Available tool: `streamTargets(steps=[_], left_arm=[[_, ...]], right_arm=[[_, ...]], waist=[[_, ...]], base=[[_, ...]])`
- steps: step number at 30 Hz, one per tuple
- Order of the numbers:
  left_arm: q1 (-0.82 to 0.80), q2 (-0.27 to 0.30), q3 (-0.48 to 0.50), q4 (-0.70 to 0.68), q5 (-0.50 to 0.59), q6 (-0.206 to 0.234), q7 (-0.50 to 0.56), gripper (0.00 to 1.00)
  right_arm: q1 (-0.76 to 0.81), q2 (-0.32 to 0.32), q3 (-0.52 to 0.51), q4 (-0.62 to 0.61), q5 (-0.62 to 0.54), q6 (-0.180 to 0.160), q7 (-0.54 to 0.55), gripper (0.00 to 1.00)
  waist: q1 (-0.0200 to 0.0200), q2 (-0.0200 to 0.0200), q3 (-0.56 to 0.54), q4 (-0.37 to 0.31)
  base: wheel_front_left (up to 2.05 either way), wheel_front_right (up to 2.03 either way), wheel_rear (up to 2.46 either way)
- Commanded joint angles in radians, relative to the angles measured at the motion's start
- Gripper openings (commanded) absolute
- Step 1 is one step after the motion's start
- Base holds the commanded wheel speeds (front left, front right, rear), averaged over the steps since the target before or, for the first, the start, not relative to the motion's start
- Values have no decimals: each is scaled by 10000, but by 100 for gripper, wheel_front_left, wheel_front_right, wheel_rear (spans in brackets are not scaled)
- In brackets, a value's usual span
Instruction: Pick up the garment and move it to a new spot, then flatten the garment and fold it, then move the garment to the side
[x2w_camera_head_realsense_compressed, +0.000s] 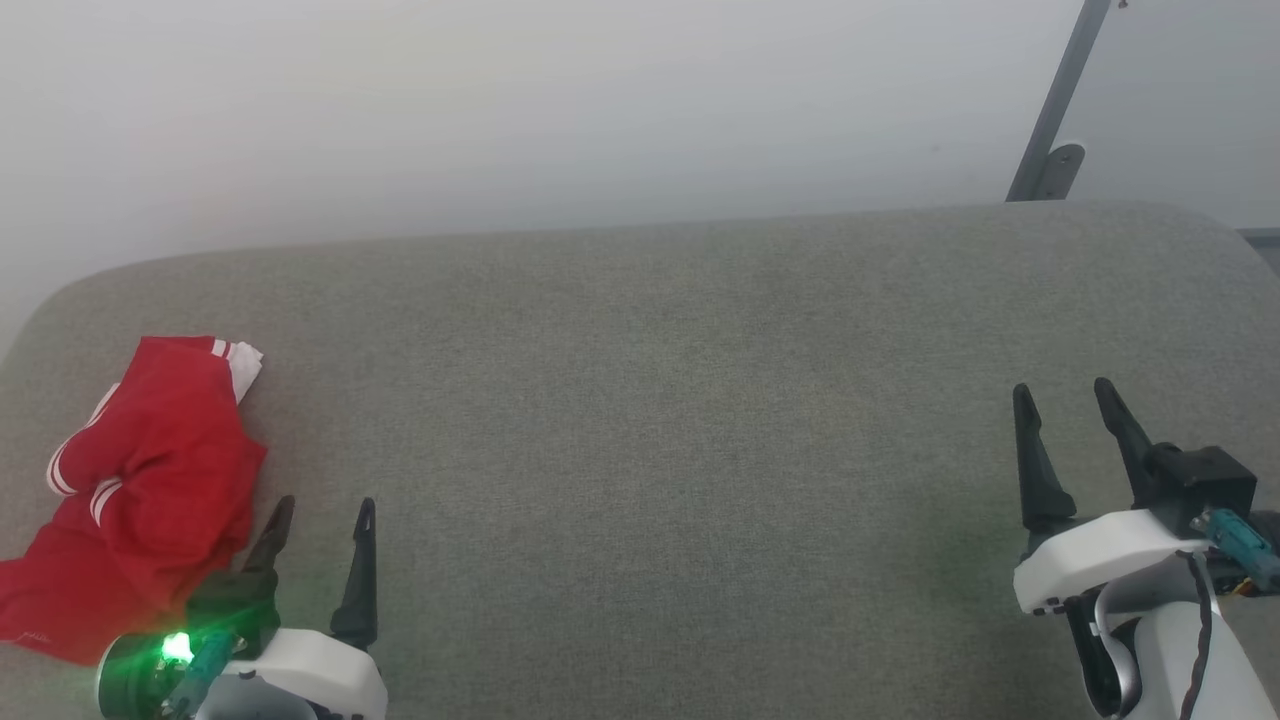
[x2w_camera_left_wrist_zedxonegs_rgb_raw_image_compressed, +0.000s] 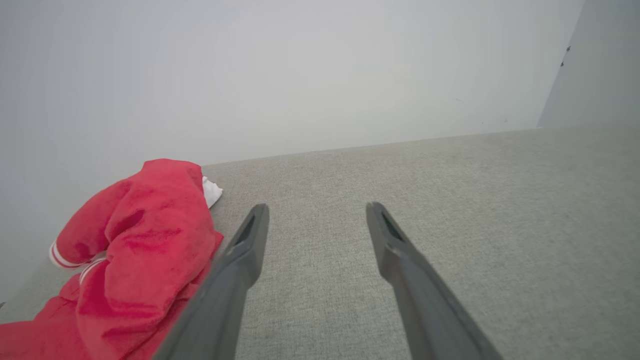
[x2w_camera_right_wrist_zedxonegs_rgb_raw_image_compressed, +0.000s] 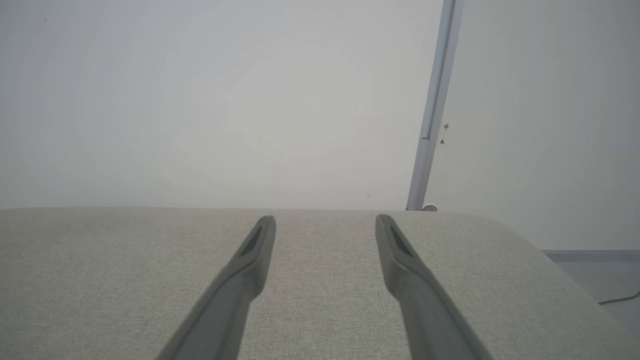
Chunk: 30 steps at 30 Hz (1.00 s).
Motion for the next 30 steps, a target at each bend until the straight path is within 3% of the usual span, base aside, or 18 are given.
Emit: streamTargets(steps=[1,6,12,19,30], left_arm=[[-103,-28,43,7,31,-37,-48,100],[-243,-80,20,61,20,-131,-48,100],[-244,-234,198,144,-107,-132,-47,100],[-107,-446,295,212,-73,-22,-48,100],[202,-781,517,39,-280,188,-47,100]], right_arm=[[68,36,5,-42,16,4,-56,100],[103,27,0,-30,84,4,-56,100],[253,61,372,-22,224,4,-55,100],[184,72,944,39,333,4,-53,100],[-73,7,1707,270,498,2,-44,100]], waist=[[0,0,2,24],[0,0,19,231],[0,0,30,948],[0,0,148,2232],[0,0,157,4941]], base=[[0,0,0],[0,0,0],[0,0,0],[0,0,0],[0,0,0]])
